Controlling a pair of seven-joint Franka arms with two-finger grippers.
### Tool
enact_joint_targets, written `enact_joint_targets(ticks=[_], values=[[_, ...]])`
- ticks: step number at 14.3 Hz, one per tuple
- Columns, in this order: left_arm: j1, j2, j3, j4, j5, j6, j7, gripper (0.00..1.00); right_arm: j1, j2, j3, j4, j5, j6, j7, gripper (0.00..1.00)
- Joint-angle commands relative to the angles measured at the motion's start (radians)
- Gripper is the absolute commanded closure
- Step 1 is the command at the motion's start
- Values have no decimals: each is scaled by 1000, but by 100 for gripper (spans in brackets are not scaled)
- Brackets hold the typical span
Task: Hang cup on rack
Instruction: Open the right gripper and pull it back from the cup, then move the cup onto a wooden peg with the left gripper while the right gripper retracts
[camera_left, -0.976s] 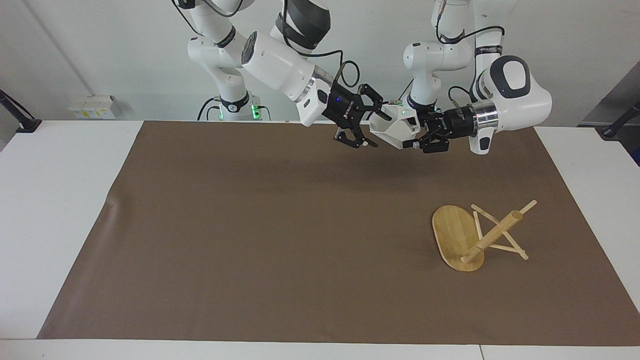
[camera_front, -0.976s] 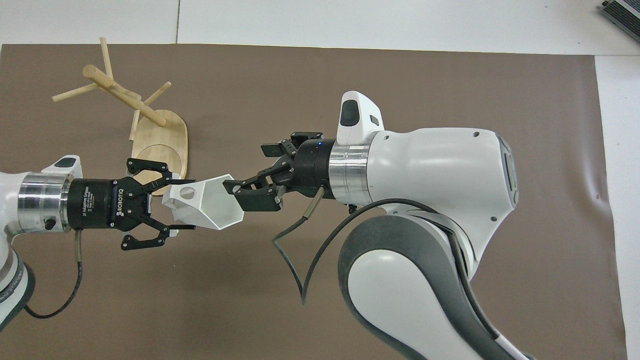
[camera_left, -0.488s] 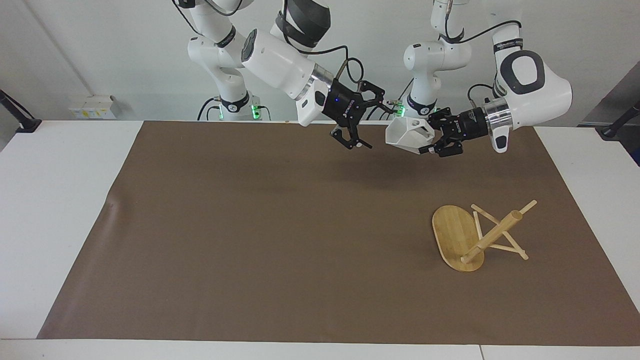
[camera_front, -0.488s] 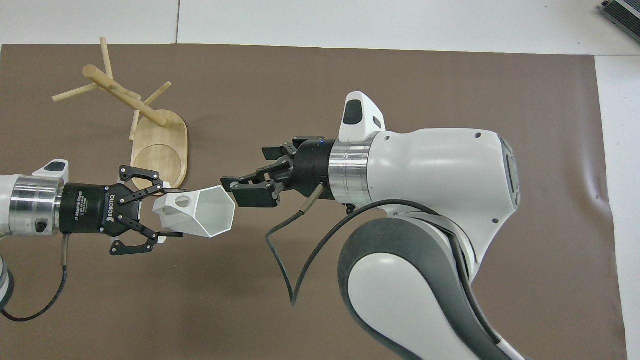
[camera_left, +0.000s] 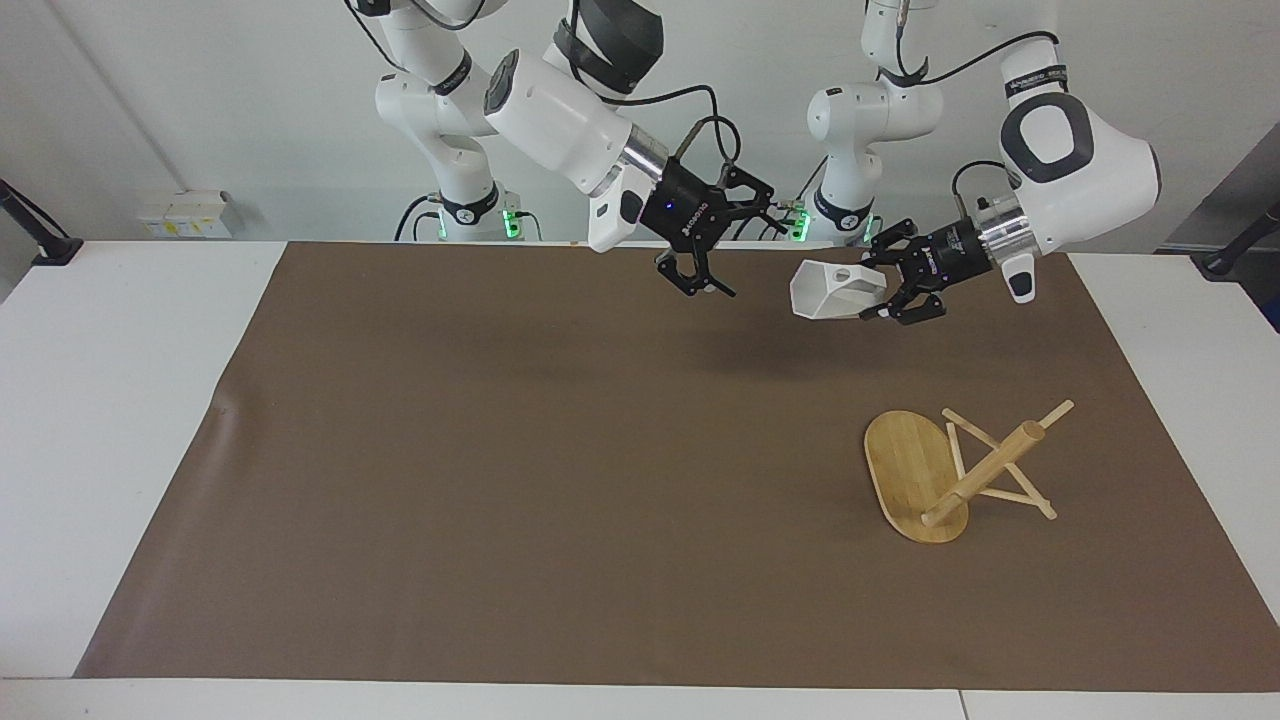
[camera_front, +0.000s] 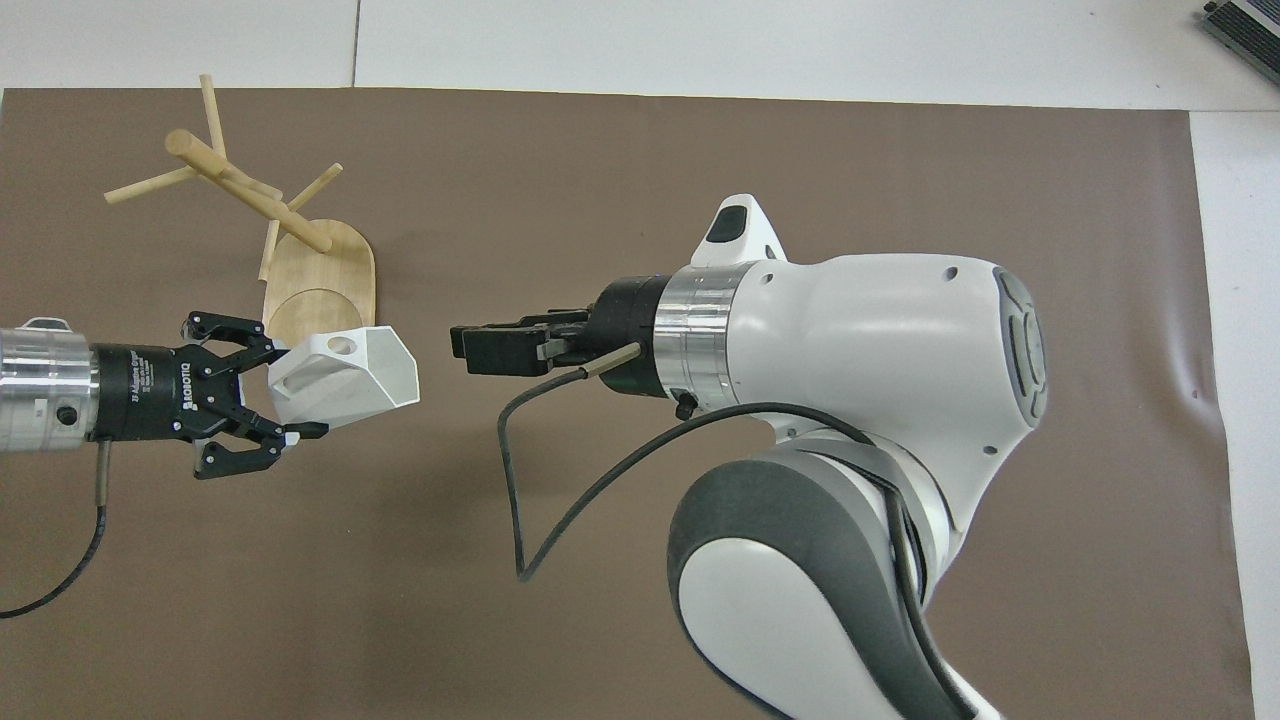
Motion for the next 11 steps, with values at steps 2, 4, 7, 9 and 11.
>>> enact_joint_targets(ticks=[2, 4, 7, 9, 11], values=[[-75, 24, 0, -2, 27, 215, -160, 100, -20, -5, -26, 23, -142, -111, 159, 0], [-116, 35, 0, 0, 27, 308, -226, 100, -21, -5, -66, 67, -226, -254, 171, 0], [-148, 54, -2, -14, 26, 433, -302, 100, -21, -5, -121, 146, -378, -479, 170, 0], [-149, 61, -3, -14, 17, 477, -339, 100, -21, -5, -143, 173, -470, -590, 158, 0], [-147, 72, -3, -14, 12, 545, -391, 100, -23, -6, -149, 181, -564, -645, 136, 0]])
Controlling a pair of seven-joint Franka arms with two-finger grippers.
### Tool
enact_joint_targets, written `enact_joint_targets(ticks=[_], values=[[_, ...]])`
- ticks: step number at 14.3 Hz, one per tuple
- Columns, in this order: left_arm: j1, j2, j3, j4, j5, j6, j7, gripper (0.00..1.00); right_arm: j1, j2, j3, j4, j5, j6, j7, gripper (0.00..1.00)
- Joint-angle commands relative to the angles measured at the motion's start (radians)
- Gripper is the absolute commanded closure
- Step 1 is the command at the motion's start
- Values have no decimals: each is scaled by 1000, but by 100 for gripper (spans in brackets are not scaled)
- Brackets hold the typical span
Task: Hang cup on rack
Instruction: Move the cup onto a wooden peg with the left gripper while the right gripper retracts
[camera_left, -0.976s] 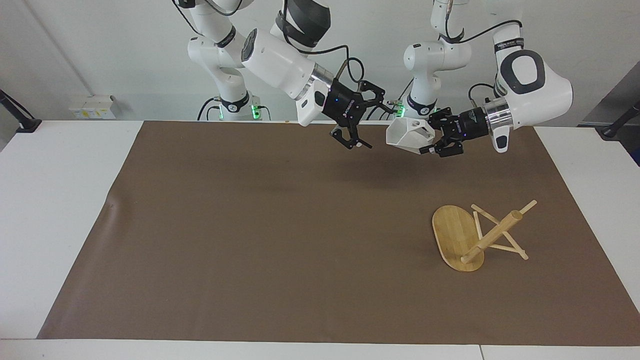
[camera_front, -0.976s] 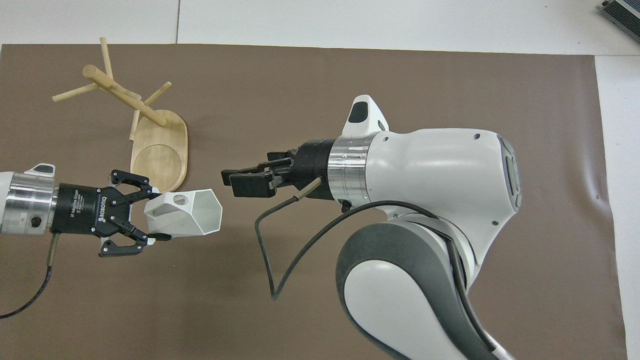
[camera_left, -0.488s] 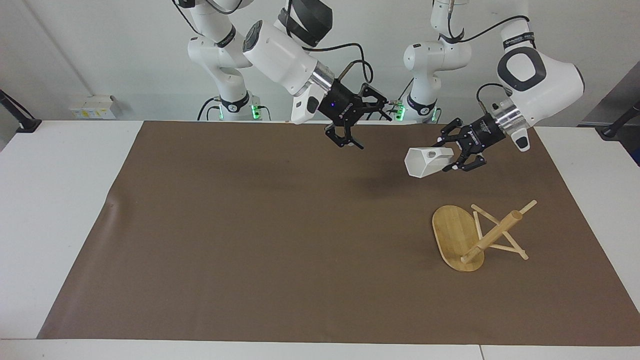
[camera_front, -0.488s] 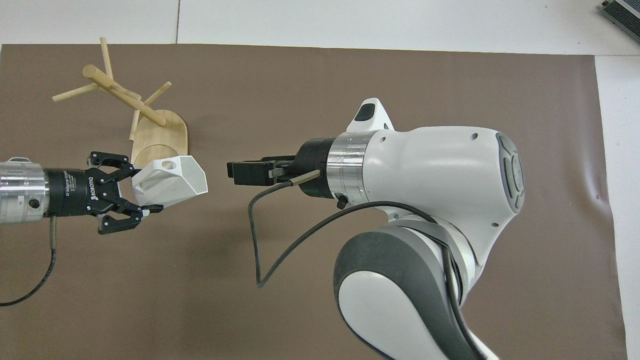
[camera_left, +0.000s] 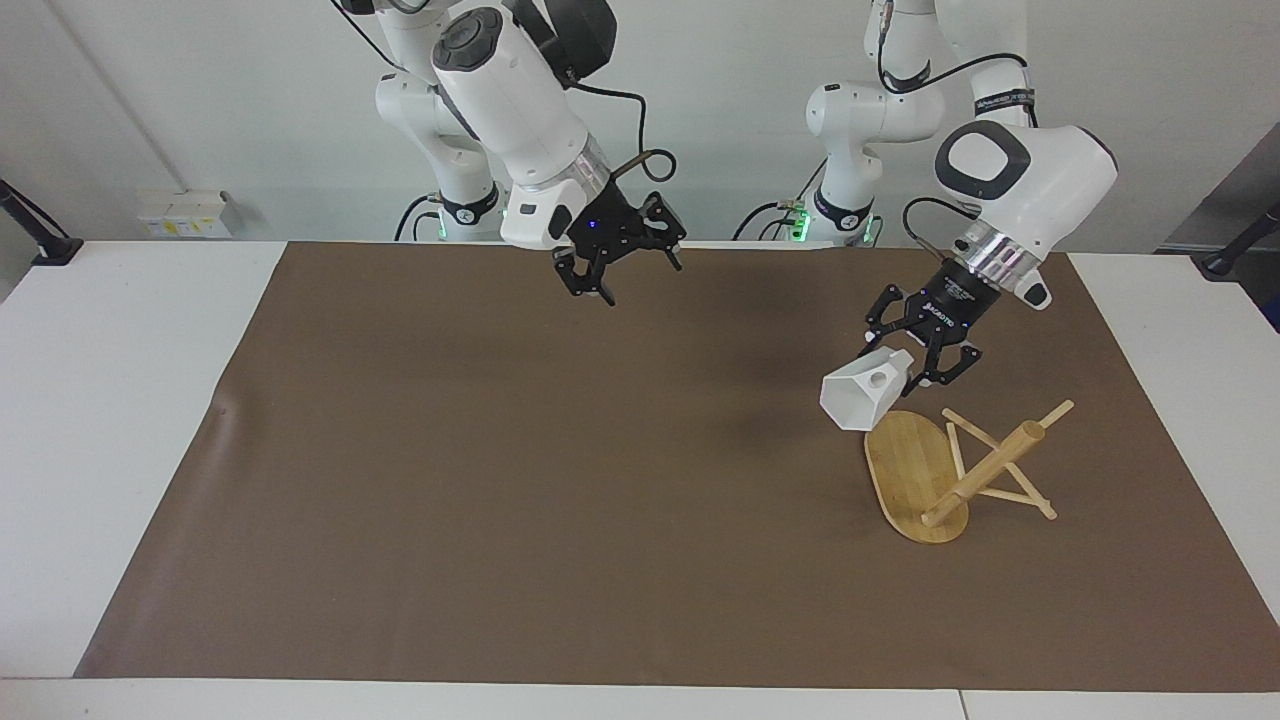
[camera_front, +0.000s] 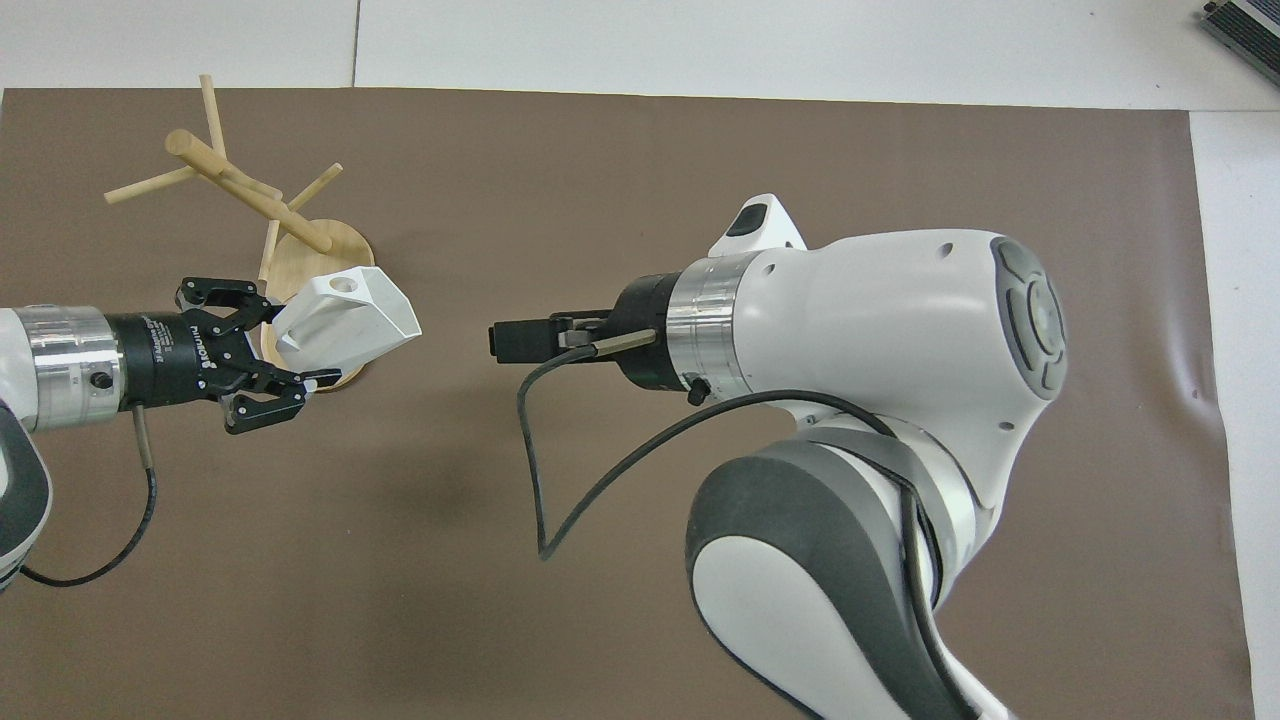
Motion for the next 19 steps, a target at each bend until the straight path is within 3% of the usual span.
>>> enact_joint_targets(ticks=[1, 5, 9, 12, 19], values=[[-11, 5, 7, -9, -7, 93, -74, 100, -7, -4, -6, 14, -120, -65, -35, 0], [-12, 8, 7, -9, -67, 156, -109, 100, -7, -10, -72, 14, -190, -112, -161, 0], [-52, 25, 7, -10, -67, 221, -148, 100, -7, -18, -78, 12, -355, -154, -244, 0], [-54, 31, 9, -10, -67, 224, -184, 100, -8, -24, -107, 5, -356, -163, -244, 0], [-40, 34, 7, -9, -101, 250, -212, 100, -8, -38, -300, -24, -343, -165, -245, 0]])
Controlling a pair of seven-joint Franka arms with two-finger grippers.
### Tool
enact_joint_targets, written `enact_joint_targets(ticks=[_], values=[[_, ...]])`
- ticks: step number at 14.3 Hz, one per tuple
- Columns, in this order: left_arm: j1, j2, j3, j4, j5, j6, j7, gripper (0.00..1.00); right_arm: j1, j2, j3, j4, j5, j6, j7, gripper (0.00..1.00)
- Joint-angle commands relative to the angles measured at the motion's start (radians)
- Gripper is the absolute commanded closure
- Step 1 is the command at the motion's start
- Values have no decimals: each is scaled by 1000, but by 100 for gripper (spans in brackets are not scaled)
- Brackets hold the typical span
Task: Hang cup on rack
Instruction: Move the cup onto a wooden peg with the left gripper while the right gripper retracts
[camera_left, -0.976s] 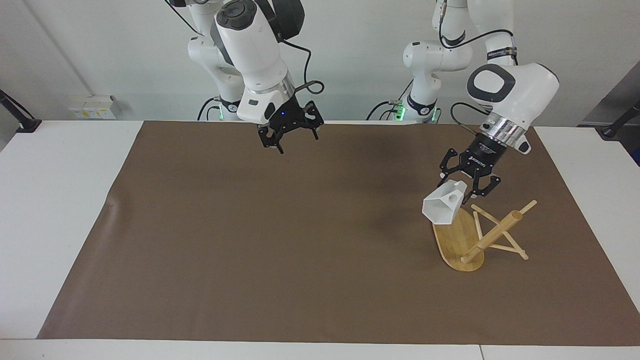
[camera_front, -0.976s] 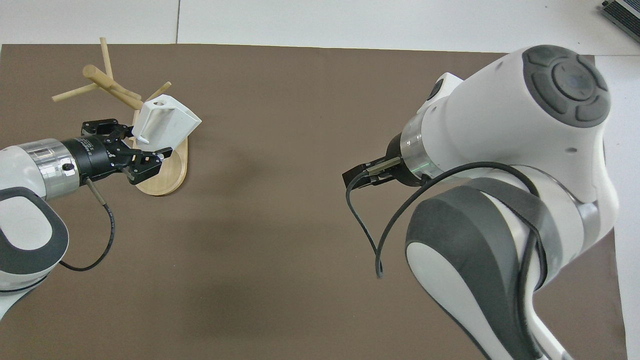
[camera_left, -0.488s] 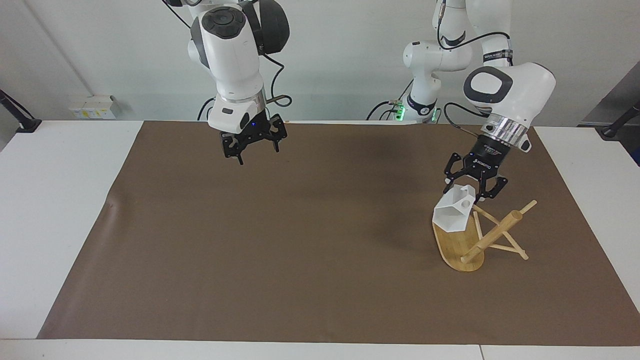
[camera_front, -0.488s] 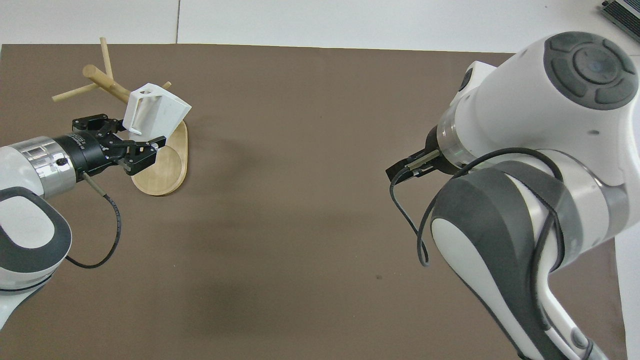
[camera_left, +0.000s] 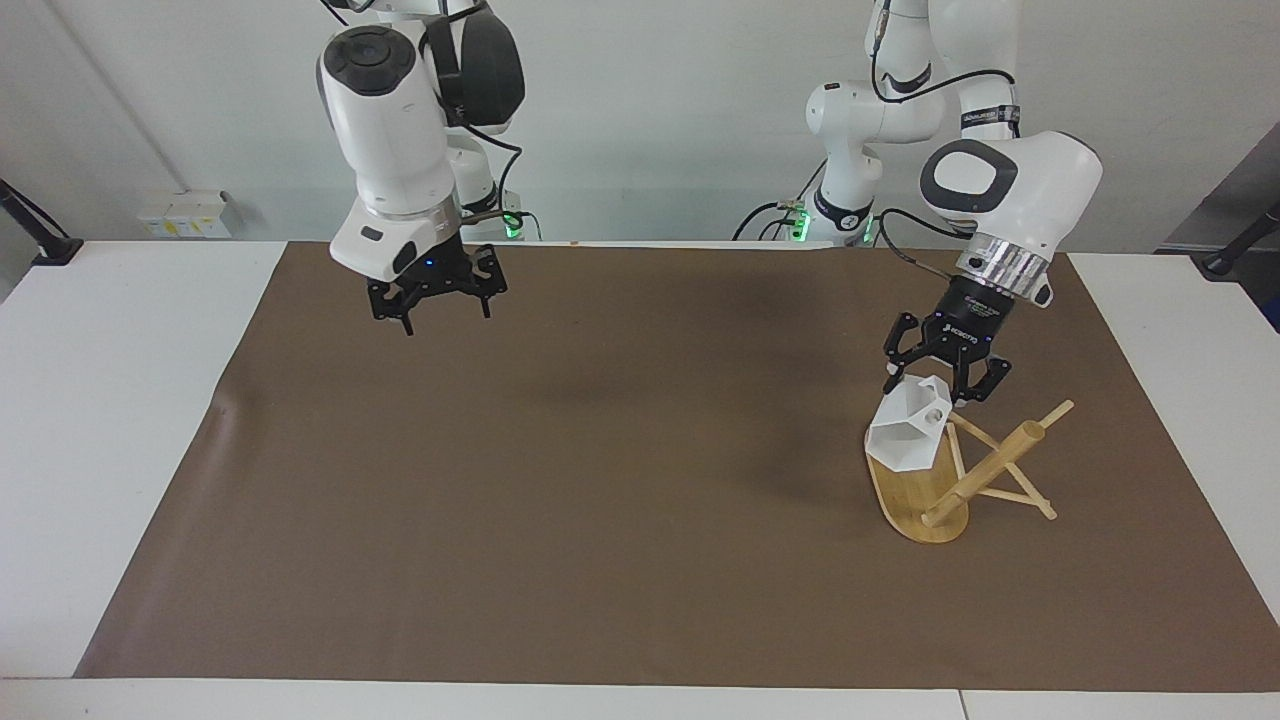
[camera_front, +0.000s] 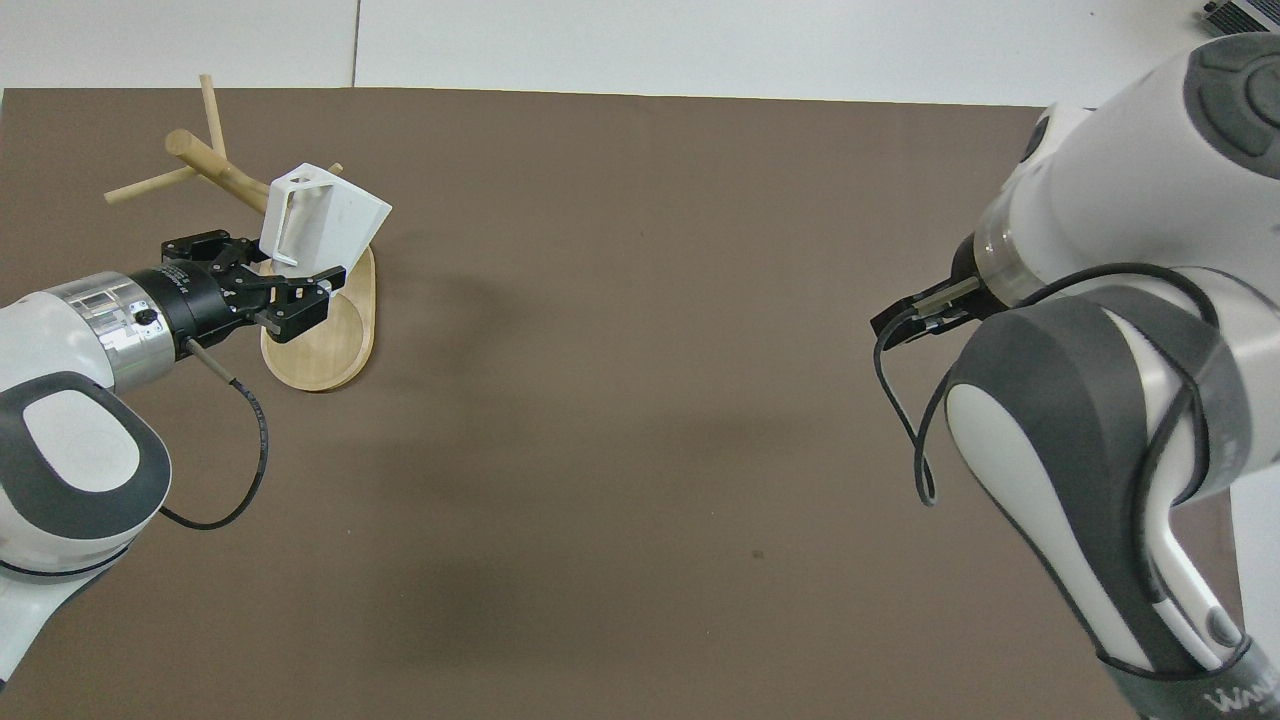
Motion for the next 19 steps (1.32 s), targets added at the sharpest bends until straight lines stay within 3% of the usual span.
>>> enact_joint_targets(ticks=[1, 10, 19], values=[[-3, -1, 2, -6, -30, 27, -14, 100, -5, -30, -57, -38, 3, -4, -19, 0], [14, 16, 3, -8, -51, 70, -26, 100, -5, -34, -185, -45, 39, 1, -15, 0], [9, 31, 3, -8, -53, 122, -79, 100, -5, -44, -237, -67, 61, 1, -12, 0]])
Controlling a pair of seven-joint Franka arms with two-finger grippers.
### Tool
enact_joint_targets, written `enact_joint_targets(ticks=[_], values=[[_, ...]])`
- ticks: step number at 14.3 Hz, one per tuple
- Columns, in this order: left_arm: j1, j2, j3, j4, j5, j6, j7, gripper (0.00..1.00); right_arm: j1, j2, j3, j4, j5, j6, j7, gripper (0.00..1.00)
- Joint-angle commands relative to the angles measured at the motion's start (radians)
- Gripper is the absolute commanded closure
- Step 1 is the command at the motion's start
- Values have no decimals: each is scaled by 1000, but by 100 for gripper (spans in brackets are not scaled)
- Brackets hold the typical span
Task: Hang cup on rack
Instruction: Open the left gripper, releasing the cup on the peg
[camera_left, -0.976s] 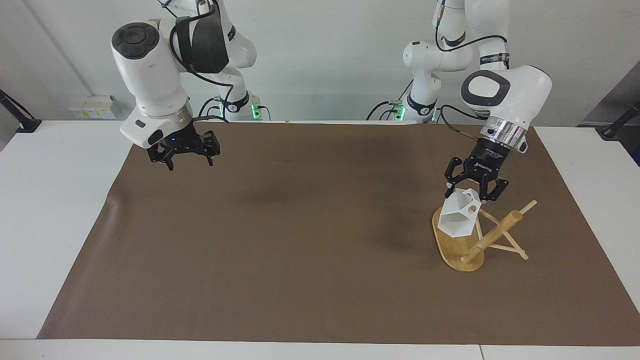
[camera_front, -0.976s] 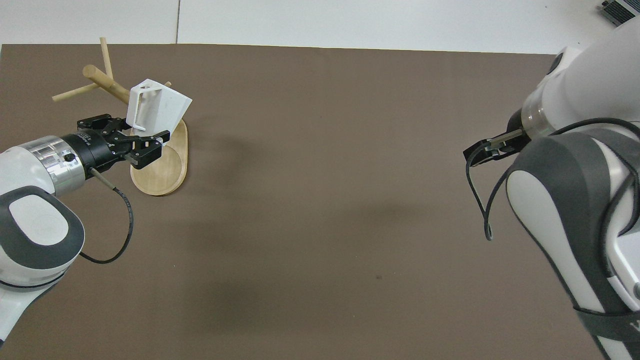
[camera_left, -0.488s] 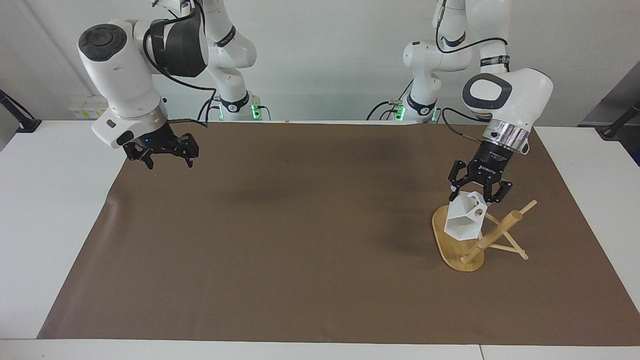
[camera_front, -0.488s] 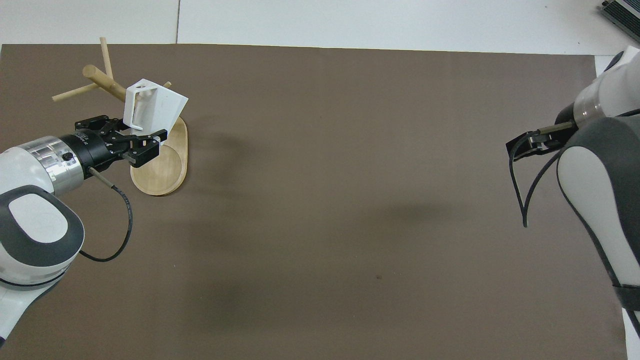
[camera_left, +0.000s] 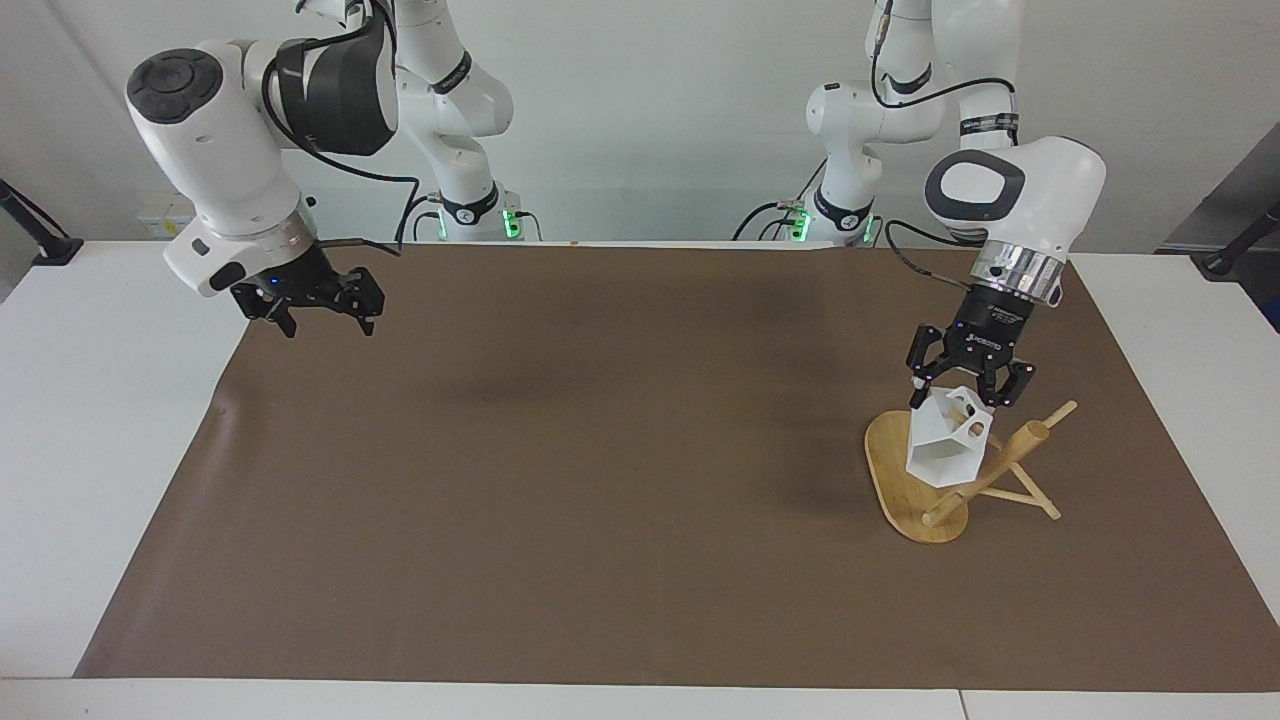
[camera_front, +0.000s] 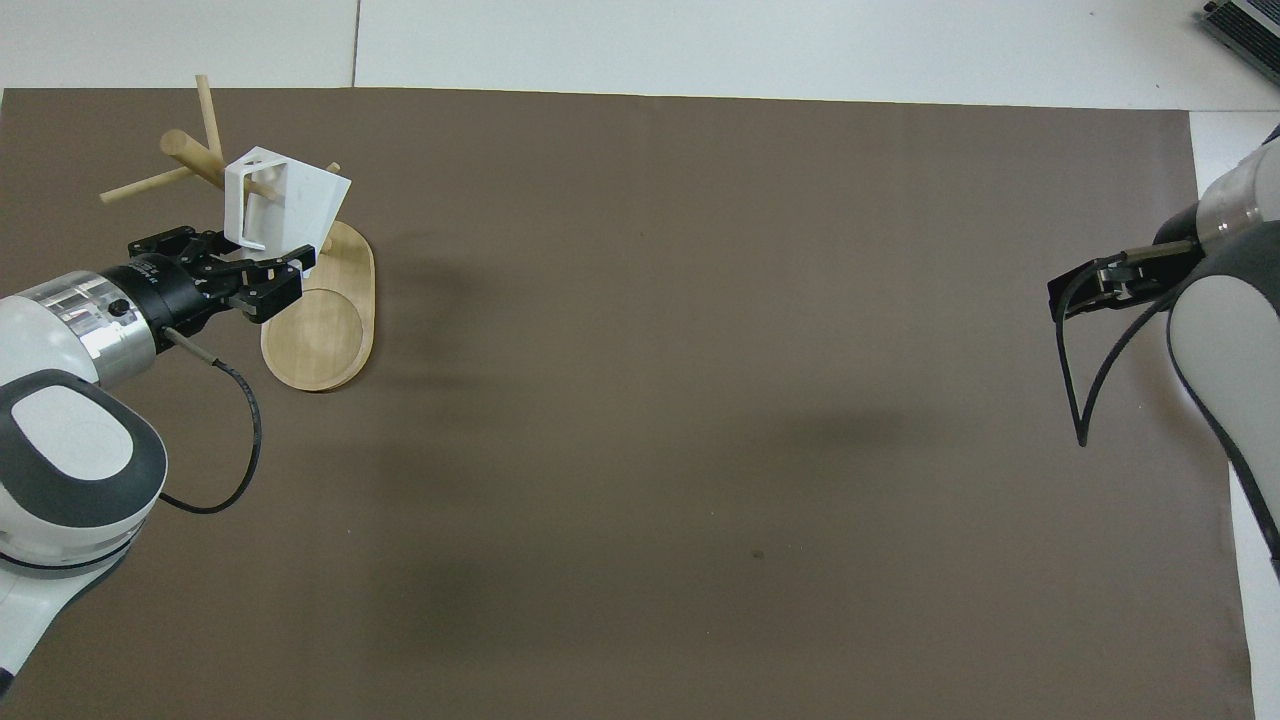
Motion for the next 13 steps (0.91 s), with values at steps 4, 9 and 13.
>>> enact_joint_targets(ticks=[4, 9, 13], values=[[3, 8, -3, 7, -14, 17, -7, 0, -2, -57, -21, -95, 18, 5, -12, 0], [46, -9, 6, 8, 48, -36, -3, 0, -2, -68, -22, -135, 20, 2, -10, 0], [133, -33, 8, 31, 245, -226, -3, 0, -2, -68, -30, -167, 31, -1, -10, 0]])
